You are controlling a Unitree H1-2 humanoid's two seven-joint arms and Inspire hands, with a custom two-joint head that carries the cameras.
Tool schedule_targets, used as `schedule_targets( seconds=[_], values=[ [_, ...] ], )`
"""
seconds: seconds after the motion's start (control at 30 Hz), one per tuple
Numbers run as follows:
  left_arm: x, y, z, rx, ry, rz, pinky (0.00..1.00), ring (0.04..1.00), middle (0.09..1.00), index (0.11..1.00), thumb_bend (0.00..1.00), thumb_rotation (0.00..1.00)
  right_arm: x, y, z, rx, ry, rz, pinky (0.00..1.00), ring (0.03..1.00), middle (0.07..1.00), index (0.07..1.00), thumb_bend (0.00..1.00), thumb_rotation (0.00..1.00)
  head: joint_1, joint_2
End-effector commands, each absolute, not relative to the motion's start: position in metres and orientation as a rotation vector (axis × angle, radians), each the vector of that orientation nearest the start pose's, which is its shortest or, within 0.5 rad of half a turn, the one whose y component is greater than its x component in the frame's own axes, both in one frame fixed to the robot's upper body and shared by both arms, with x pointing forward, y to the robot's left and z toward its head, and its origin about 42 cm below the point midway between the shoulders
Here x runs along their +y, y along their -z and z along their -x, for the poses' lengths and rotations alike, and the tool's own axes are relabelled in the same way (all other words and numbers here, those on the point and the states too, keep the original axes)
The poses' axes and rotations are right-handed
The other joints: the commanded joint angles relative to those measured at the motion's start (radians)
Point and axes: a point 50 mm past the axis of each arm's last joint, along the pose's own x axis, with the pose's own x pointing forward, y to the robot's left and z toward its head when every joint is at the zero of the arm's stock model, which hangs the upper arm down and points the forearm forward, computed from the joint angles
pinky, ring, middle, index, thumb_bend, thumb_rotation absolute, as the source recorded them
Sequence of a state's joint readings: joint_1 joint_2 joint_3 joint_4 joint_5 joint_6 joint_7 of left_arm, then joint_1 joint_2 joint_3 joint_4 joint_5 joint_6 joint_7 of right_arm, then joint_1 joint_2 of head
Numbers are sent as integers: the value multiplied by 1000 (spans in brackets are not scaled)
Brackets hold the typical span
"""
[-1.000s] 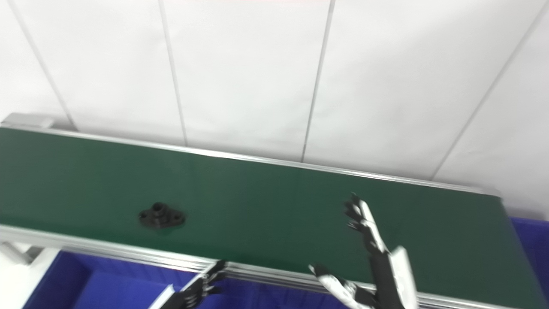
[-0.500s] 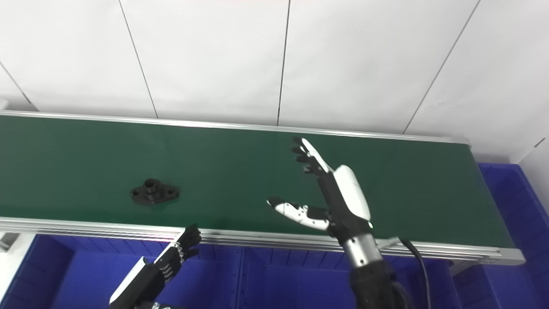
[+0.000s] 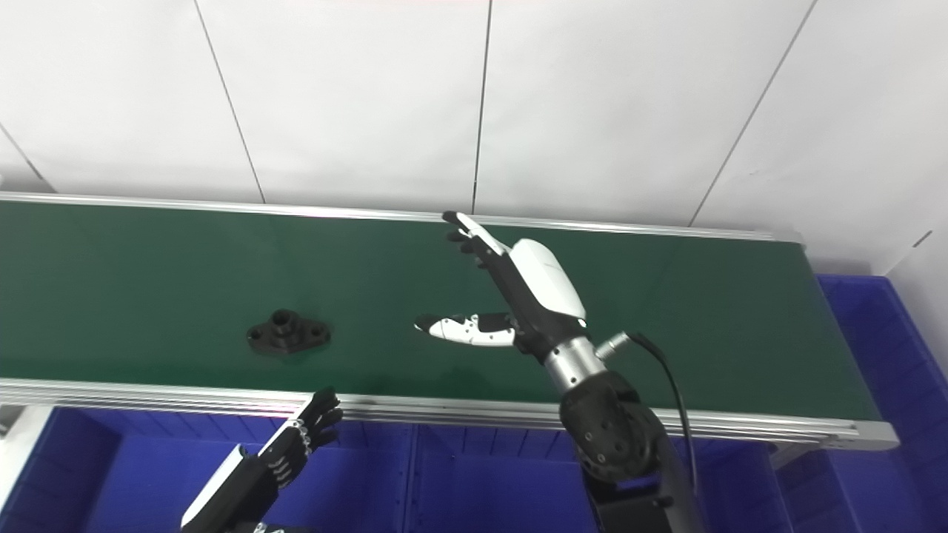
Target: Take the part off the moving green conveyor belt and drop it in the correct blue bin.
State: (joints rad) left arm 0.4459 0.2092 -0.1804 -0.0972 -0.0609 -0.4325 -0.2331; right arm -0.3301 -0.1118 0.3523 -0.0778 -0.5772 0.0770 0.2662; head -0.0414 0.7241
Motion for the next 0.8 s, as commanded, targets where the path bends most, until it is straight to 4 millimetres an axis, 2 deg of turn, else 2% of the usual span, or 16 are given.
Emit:
schedule_targets(
  seconds=[0.0,0.23,0.4,0.6,0.77],
  values=[
    [231,-70,-120,-125,349,-82,921,960,988,982,712,561,-103,-210,-360,-369,-536,799,755,829,856,947,727,453,3,-2],
    [227,-66,-121,-116,345,-67,931,961,985,982,715,543,-83,-209,-378,-363,-617,865,766,834,860,931,744,479,15,-22],
    [225,-64,-121,-114,338,-69,913,958,975,975,727,546,-68,-206,-388,-360,-671,924,765,838,869,924,748,446,24,-29],
    [222,-63,-121,-112,335,-62,911,946,967,967,697,520,-56,-200,-396,-364,-709,977,771,840,869,912,759,414,38,-29],
    [218,-64,-120,-114,336,-69,916,952,965,967,726,535,-47,-193,-397,-378,-729,1012,777,841,869,894,763,400,48,-26]
  ],
)
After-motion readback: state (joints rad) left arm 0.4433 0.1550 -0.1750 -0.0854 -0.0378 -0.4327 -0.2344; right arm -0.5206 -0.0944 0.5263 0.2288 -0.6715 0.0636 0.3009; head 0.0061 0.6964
